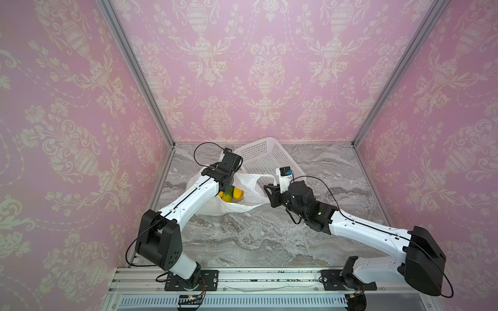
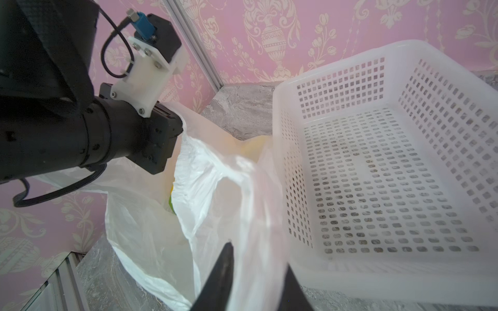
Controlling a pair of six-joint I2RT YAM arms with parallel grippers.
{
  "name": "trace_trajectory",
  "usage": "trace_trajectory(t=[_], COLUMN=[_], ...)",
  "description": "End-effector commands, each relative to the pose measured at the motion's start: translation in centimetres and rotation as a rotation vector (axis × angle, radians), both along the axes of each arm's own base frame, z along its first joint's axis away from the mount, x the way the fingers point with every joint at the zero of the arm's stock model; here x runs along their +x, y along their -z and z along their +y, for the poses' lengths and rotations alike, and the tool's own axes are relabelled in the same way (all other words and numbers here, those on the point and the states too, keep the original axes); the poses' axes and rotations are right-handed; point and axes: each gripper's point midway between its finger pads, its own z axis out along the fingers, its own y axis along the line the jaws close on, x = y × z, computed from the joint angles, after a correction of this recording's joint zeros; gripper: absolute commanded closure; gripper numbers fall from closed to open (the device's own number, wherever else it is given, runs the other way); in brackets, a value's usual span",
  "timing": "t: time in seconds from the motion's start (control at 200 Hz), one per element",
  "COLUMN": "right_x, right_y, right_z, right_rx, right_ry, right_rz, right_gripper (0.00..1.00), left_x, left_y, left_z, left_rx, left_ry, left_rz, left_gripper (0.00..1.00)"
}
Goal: Untie the knot of the plastic bag and take out the fruit
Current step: 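Lift the bag opening upward with the left gripper while the right holds the edge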
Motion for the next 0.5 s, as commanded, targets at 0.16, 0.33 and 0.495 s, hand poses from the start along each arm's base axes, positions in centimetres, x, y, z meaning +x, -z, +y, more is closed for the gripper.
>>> trace_trajectory(t=[0.16, 0.33, 0.495], right_x=[-1.1, -1.9, -2.6], right_y=[-1.2, -2.0, -2.2], right_z=[-1.3, -0.8, 0.8], right_rx=[-0.082, -0.071, -0.071], right_ry=[-0.030, -0.075, -0.149], right_rz=[-0.070, -0.081, -0.079], right_gripper=[0.23, 0.18, 0.18], left_x=[1.5, 2.4, 1.8], left_y=[-9.1, -14.7, -19.6], left_z=[-0.7, -0.2, 0.3], left_rx=[-0.133, -0.096, -0.109], left_ry=[-0.014, -0.033, -0.040], left_rz=[-0.163, -0.240, -0.319], left_gripper=[1.00, 1.00, 1.00])
